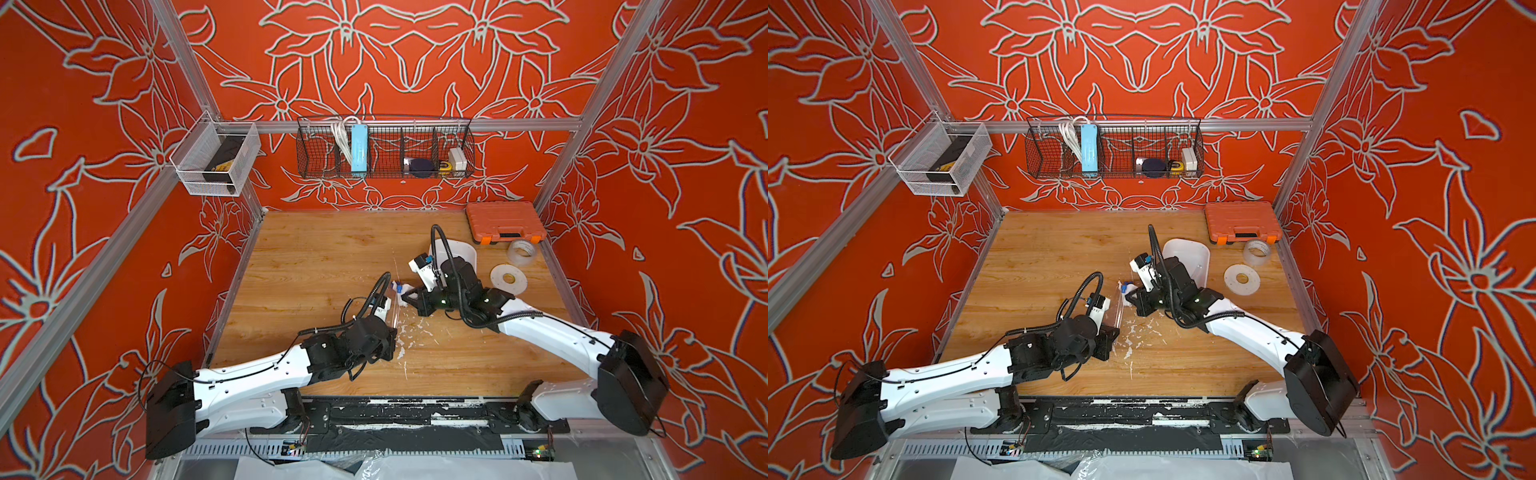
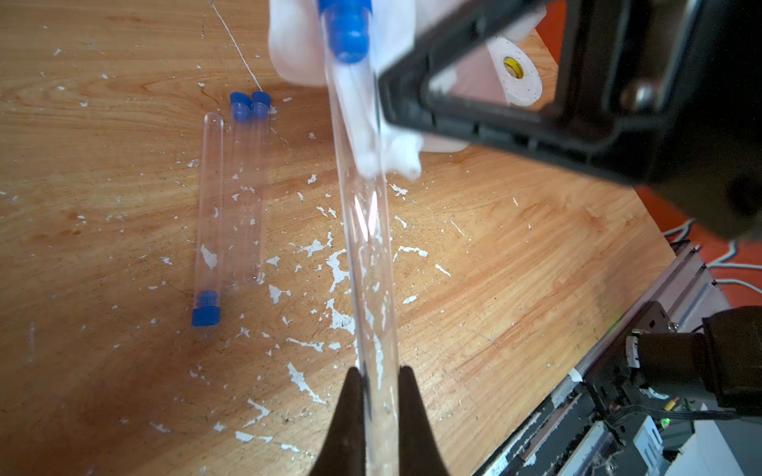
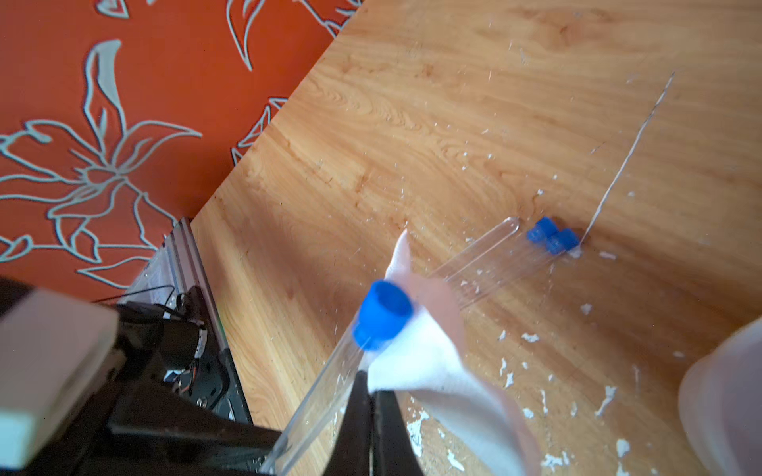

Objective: Wipe the exteriors of test tubes
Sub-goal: Wipe the dirt from the test tube, then place the test tube in the storage box.

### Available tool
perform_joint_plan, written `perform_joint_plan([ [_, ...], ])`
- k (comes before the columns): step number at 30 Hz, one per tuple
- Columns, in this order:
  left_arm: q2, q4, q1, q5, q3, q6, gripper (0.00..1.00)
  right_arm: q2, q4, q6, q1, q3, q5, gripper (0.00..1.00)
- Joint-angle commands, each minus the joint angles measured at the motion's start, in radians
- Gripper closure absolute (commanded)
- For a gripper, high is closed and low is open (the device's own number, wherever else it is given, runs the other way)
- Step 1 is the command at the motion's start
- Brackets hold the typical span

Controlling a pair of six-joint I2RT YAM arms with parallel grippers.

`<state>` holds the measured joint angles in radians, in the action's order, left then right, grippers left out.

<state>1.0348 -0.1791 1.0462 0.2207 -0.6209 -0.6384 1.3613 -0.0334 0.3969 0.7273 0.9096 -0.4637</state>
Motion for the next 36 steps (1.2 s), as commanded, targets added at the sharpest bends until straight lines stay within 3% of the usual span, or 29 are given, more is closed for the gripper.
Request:
perform_joint_plan([
  [1, -0.021, 0.017, 0.005, -0.072, -0.008, -0.001, 0.96, 0.027, -0.013, -0.059, -0.048, 0.095, -0.037, 1.0],
  [7, -0.039, -0.007, 0.005, -0.065, 0.003, -0.009, 0.96, 0.004, -0.06, -0.068, -0.18, 0.158, -0.077, 1.0],
  [11, -0.03, 0.005, 0.004, -0.065, -0.022, 0.007, 0.95, -0.103, -0.126, -0.073, -0.238, 0.127, -0.056, 1.0],
  [15, 0.059, 0.044, -0.031, -0.095, -0.12, 0.062, 0.94, -0.263, -0.196, -0.054, -0.255, 0.016, 0.044, 1.0],
  [22, 0.429, 0.059, -0.104, -0.206, -0.448, 0.19, 0.95, -0.539, -0.385, 0.047, -0.256, -0.177, 0.216, 1.0],
  [26, 0.655, 0.035, -0.115, -0.23, -0.665, 0.249, 0.95, -0.659, -0.439, 0.115, -0.258, -0.268, 0.252, 1.0],
  [36, 1.098, -0.048, -0.183, -0.271, -1.088, 0.289, 0.96, -0.757, -0.564, 0.164, -0.262, -0.329, 0.304, 1.0],
])
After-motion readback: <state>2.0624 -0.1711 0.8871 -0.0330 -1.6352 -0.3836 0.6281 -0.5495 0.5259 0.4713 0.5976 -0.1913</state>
